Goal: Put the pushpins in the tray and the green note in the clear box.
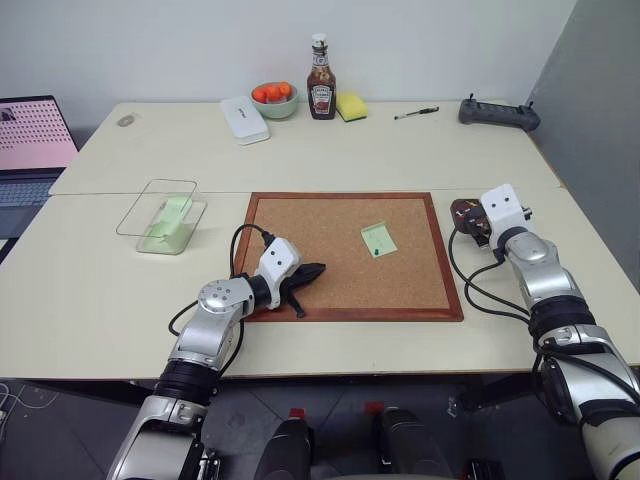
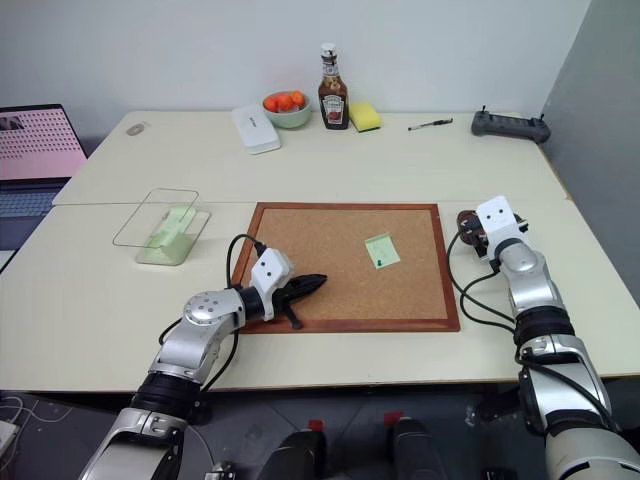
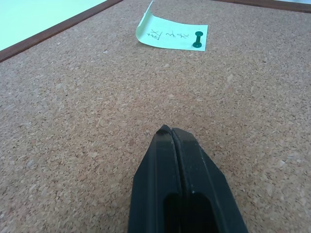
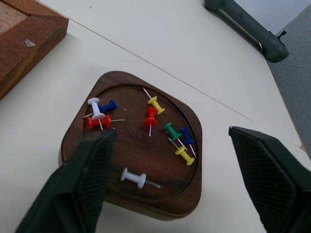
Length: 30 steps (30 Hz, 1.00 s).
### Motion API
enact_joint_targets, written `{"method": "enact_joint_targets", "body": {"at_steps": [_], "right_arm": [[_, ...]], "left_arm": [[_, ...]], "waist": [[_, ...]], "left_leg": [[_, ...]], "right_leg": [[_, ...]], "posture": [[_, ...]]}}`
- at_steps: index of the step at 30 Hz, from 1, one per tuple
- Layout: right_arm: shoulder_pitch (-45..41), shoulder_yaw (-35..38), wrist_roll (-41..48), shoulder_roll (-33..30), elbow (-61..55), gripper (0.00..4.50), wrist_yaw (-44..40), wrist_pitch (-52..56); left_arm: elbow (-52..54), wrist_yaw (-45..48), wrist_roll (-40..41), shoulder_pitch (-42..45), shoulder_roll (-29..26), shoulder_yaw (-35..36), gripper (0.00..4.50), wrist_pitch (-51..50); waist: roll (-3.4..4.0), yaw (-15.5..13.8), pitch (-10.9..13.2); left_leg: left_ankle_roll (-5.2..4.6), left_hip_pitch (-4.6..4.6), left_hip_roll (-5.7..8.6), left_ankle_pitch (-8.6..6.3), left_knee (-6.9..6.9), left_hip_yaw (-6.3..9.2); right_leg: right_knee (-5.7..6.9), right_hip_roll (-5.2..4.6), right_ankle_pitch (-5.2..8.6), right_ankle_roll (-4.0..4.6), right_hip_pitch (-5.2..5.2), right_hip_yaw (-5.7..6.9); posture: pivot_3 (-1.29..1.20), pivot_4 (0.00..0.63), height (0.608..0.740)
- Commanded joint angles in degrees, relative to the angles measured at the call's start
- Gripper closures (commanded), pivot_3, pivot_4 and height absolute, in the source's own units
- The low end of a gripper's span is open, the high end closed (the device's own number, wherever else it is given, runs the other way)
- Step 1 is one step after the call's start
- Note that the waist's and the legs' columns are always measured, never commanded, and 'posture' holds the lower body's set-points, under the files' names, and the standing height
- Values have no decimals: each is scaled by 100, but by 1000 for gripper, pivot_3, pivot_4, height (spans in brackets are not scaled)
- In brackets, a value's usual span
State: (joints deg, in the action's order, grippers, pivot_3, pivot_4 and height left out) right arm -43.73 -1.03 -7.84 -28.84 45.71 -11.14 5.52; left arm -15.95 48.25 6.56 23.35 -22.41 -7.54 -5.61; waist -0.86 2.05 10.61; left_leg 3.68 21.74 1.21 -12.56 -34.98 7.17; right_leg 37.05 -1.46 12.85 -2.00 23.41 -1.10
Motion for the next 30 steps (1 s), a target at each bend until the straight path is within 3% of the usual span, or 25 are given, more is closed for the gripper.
{"method": "enact_joint_targets", "body": {"at_steps": [1,7,10,14,18,30], "right_arm": [[-109,290,186,-103,-544,597,6,66],[106,669,597,-92,-1420,597,-146,145],[417,714,1122,73,-2159,597,-811,365],[1171,304,1675,192,-3439,597,-1913,781],[1815,-84,2027,464,-4433,597,-2353,1127],[1820,-734,1708,1063,-4068,597,-2377,1113]], "left_arm": [[-41,73,-89,-104,-30,-144,4500,-62],[-43,58,-42,-75,-1,-100,4500,-101],[-54,64,-43,-72,-1,-97,4500,-90],[-76,70,-46,-61,-3,-91,4500,-76],[-88,70,-44,-53,-10,-79,4500,-81],[-109,81,-52,-24,-18,-81,4500,-93]], "waist": [[0,0,0],[1,-3,0],[1,-7,0],[1,-6,-1],[2,-4,-1],[2,-11,-1]], "left_leg": [[0,0,0,0,0,0],[0,1,0,0,0,1],[0,1,0,0,0,2],[0,1,-2,0,1,6],[0,0,-1,0,-1,9],[0,0,-2,0,-1,16]], "right_leg": [[0,0,0,0,0,0],[0,0,0,0,0,1],[-1,0,0,0,0,2],[-2,1,0,0,-3,6],[0,1,0,-1,-3,7],[-2,2,1,-1,-4,13]], "posture": [[0,150,740],[0,150,740],[0,150,740],[0,150,740],[0,150,740],[0,150,740]]}}
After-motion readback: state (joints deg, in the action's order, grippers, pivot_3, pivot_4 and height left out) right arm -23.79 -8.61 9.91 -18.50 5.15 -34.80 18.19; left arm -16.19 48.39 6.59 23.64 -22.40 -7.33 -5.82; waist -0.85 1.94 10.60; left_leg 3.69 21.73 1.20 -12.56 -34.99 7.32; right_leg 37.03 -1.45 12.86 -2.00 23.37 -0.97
